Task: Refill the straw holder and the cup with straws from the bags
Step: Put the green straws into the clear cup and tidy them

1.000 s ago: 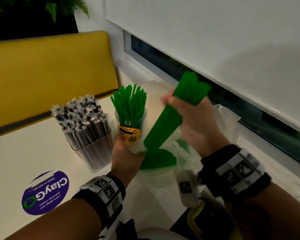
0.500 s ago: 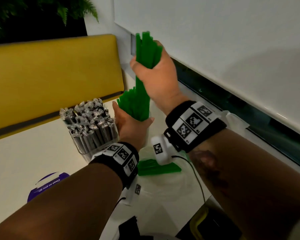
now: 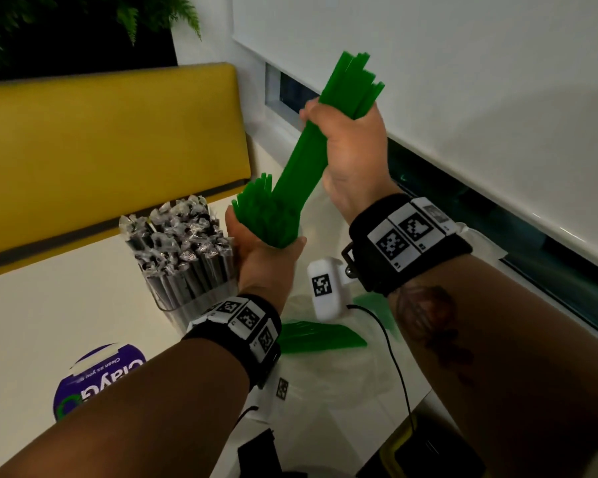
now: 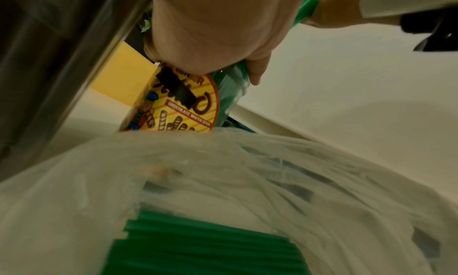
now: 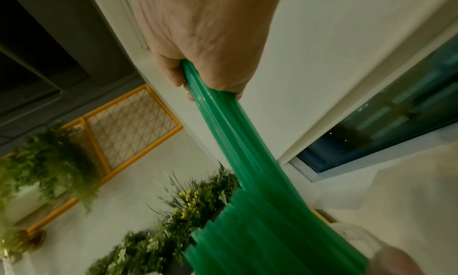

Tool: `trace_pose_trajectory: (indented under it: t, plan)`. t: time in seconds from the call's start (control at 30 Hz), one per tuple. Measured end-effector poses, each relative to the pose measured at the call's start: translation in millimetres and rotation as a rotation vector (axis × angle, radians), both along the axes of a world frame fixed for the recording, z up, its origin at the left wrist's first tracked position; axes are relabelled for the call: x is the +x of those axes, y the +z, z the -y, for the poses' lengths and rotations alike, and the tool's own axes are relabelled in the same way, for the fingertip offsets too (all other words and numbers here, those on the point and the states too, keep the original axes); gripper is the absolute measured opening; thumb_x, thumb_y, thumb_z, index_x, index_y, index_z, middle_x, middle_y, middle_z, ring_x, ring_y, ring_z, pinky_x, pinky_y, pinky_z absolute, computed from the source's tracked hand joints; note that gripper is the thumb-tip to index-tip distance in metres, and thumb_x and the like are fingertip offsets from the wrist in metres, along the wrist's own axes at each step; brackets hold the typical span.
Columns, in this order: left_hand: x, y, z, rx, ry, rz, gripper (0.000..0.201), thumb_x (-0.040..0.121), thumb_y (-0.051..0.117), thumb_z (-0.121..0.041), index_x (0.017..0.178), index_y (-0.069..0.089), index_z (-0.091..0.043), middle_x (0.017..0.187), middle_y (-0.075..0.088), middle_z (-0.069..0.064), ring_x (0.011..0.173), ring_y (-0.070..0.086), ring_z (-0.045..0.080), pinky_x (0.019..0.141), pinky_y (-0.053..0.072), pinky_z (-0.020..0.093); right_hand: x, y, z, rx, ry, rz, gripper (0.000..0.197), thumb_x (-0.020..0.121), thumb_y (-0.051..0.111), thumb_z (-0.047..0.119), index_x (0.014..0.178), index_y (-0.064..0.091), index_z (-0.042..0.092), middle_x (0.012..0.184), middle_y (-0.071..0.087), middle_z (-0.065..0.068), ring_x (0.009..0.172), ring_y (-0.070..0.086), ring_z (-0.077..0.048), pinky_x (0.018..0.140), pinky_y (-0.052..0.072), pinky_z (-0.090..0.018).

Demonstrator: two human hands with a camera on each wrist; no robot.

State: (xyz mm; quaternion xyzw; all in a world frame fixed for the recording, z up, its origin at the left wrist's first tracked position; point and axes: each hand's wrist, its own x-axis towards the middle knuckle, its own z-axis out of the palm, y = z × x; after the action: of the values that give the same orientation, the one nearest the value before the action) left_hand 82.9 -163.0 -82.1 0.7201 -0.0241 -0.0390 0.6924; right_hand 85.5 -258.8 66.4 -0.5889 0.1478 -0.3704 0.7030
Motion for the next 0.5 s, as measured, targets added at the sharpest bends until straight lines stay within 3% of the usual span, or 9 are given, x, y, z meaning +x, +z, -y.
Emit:
trace_pose_trajectory:
  t: [0.17, 0.27, 0.4, 0.5]
  plan:
    - [2.9, -3.8, 0.9, 0.067, 0.031, 0.038, 0.120, 0.061, 0.090, -0.023, 0.151, 0.011, -0.035, 0.149, 0.040, 0.001, 0.136, 0.042, 0.020, 0.113, 0.039, 0.045, 6.6, -3.2, 0.1, 0.020, 0.013, -0.006, 0.028, 0.070, 0.072, 0.002, 0.095, 0.061, -0.004, 0.078, 0.057, -0.017, 0.068, 0.058, -0.024, 0.063, 0.052, -0.035]
    - [5.8, -5.7, 1.3, 0.097, 0.025, 0.046, 0.120, 0.060, 0.089, -0.027, 0.151, 0.012, -0.036, 0.150, 0.038, 0.000, 0.137, 0.040, 0.020, 0.114, 0.038, 0.044, 8.8, -13.0, -1.8, -0.009, 0.010, -0.065, 0.031, 0.067, 0.075, 0.008, 0.093, 0.062, 0.000, 0.076, 0.058, -0.012, 0.067, 0.059, -0.023, 0.064, 0.053, -0.036]
    - [6.8, -8.2, 2.5, 0.080, 0.024, 0.050, 0.120, 0.057, 0.088, -0.031, 0.149, 0.012, -0.040, 0.148, 0.038, 0.000, 0.137, 0.040, 0.020, 0.113, 0.039, 0.044, 9.8, -15.2, 0.2, 0.009, 0.020, -0.096, 0.046, 0.064, 0.075, 0.013, 0.102, 0.060, -0.009, 0.081, 0.060, -0.015, 0.072, 0.060, -0.025, 0.069, 0.054, -0.038]
    - [8.2, -8.4, 2.8, 0.089, 0.021, 0.043, 0.121, 0.054, 0.088, -0.033, 0.150, 0.014, -0.037, 0.149, 0.039, -0.001, 0.137, 0.040, 0.020, 0.114, 0.038, 0.044, 4.6, -15.6, 1.5, 0.005, 0.069, -0.141, 0.035, 0.066, 0.073, 0.017, 0.091, 0.064, -0.006, 0.081, 0.060, -0.015, 0.073, 0.059, -0.024, 0.069, 0.052, -0.038]
